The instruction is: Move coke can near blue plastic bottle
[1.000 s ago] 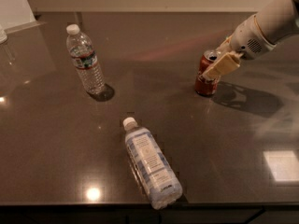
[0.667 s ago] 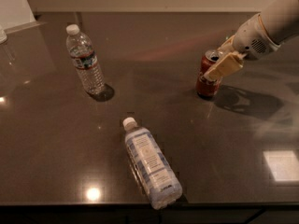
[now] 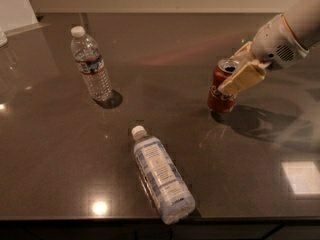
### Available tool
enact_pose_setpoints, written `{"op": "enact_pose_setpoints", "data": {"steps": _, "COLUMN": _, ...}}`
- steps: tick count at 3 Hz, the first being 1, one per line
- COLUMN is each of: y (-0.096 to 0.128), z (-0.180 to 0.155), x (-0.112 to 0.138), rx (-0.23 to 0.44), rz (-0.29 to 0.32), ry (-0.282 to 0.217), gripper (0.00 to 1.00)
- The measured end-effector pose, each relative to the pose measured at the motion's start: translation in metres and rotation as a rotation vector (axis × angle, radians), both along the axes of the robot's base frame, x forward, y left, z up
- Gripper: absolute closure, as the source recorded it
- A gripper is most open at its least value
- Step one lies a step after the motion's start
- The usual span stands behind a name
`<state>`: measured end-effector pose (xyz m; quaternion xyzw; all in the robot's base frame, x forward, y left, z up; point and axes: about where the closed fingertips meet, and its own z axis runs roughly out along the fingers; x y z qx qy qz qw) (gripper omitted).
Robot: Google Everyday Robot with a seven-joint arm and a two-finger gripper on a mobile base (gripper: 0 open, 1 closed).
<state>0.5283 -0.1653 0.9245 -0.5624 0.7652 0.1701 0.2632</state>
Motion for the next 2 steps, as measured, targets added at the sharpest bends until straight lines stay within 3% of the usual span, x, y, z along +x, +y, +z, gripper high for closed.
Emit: {"op": "enact_pose_setpoints", "data": {"steps": 2, "y": 0.027, "z": 0.006, "x": -0.056, "rx": 0.04, "rz": 0.117, "ry": 0.02, "gripper": 1.0}}
